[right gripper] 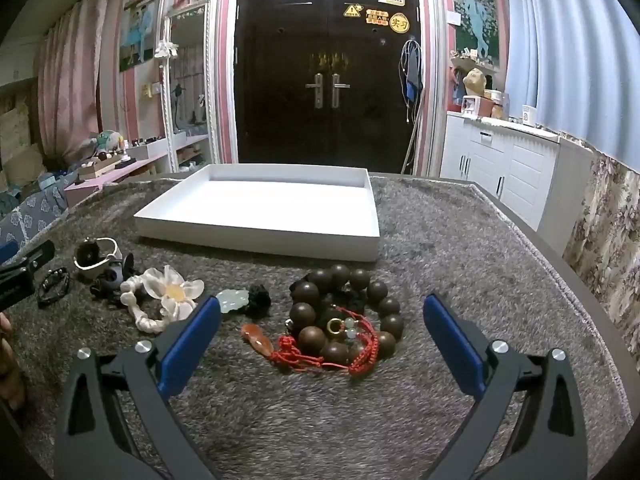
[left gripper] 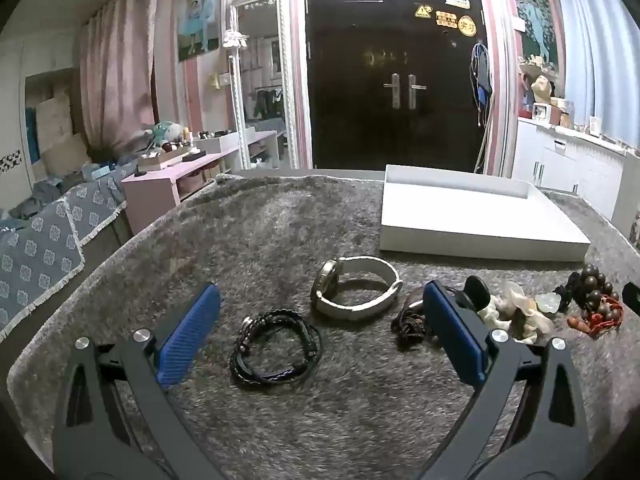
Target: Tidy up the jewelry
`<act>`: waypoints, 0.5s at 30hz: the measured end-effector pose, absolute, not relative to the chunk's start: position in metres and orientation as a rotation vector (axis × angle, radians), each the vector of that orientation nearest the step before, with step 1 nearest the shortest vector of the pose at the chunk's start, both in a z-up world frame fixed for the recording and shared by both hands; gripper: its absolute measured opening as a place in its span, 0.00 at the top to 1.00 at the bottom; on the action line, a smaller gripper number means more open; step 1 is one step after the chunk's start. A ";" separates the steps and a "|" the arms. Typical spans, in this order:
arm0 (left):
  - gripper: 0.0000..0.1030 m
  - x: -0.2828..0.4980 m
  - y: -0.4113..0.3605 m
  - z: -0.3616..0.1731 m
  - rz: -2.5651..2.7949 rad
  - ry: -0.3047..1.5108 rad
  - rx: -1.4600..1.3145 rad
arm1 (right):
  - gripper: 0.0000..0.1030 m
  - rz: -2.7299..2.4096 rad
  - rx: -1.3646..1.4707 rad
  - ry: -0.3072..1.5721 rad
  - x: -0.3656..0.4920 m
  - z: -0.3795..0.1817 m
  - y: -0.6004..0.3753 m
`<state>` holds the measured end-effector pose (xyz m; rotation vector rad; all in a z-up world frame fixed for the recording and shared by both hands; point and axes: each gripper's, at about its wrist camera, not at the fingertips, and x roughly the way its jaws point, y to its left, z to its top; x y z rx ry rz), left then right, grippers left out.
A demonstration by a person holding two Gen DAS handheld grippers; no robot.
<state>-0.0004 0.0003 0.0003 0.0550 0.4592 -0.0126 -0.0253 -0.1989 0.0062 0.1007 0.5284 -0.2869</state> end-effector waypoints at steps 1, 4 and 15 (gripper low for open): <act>0.03 -0.001 0.001 0.001 -0.012 0.458 0.055 | 0.02 -0.288 0.100 0.529 -0.025 0.007 -0.199; 0.03 -0.002 0.002 0.002 -0.012 0.457 0.054 | 0.02 -0.287 0.100 0.530 -0.025 0.007 -0.199; 0.03 -0.001 0.002 0.001 -0.013 0.456 0.055 | 0.02 -0.287 0.101 0.530 -0.025 0.007 -0.199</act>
